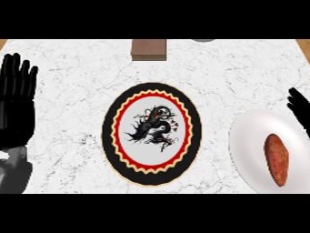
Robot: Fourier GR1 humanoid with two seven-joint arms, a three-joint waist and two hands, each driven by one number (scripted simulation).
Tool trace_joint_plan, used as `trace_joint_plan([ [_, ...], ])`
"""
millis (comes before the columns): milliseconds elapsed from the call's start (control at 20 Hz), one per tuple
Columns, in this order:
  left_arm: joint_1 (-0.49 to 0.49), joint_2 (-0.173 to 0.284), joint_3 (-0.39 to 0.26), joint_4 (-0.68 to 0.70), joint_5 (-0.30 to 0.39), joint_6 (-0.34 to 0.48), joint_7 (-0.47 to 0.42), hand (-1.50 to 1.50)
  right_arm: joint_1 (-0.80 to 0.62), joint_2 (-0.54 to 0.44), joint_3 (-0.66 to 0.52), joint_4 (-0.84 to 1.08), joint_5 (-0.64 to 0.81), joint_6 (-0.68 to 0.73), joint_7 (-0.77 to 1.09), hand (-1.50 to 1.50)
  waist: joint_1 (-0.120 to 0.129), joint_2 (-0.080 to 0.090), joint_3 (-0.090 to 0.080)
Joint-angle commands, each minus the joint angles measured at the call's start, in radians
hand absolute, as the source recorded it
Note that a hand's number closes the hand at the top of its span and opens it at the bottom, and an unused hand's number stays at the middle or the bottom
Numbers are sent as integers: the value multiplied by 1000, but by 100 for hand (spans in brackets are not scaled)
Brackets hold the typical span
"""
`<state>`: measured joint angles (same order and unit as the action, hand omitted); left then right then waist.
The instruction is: Pick the sweet potato from the plate and place it in the plate
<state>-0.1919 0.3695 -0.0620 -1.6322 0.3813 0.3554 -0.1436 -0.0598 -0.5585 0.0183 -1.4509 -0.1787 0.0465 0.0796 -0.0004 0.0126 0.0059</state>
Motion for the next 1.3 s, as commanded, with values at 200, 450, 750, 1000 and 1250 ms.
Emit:
trace_joint_plan([
  [200, 173, 172, -59, 128, -187, -31, 24, 0, -72, 261, -239, -71, -421, -52, -62, -150, -29, -20, 3],
  [450, 292, 204, -97, 166, -241, -42, 9, 0, 50, 273, -388, -152, -247, -366, -199, -150, -47, -27, -6],
  [750, 262, 186, -107, 190, -262, -69, -10, 0, 287, 469, -409, -477, -299, -409, -293, -150, -34, -18, -7],
  [1000, 274, 152, -128, 141, -294, -56, 19, 0, 469, 384, -336, -623, -259, -275, -154, -150, -15, -15, -6],
  [1250, 317, 186, -92, 146, -270, -103, -37, 0, 554, 217, -297, -652, -153, -211, 14, -150, 2, -13, -7],
])
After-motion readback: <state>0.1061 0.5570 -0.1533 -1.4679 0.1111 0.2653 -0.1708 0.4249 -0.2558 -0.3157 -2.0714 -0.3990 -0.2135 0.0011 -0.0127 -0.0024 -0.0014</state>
